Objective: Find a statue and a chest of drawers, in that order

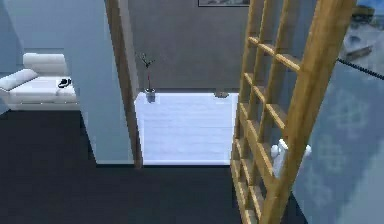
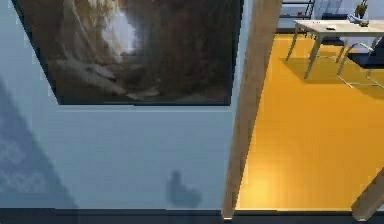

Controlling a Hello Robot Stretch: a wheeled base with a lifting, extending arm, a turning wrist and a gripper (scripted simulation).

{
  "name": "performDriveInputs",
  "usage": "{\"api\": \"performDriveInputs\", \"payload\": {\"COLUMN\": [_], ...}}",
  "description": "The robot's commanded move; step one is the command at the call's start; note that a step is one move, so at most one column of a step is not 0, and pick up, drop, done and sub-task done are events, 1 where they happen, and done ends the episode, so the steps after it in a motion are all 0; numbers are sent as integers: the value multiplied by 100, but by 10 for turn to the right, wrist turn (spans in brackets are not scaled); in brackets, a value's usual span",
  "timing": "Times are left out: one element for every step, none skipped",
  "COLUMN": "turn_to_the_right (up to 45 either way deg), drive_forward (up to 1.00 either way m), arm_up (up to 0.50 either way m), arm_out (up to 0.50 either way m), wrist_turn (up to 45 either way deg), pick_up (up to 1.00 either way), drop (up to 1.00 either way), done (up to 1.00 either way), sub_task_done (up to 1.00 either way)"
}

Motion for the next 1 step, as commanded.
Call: {"api": "performDriveInputs", "payload": {"turn_to_the_right": [0], "drive_forward": [100], "arm_up": [0], "arm_out": [0], "wrist_turn": [0], "pick_up": [0], "drop": [0], "done": [0], "sub_task_done": [0]}}
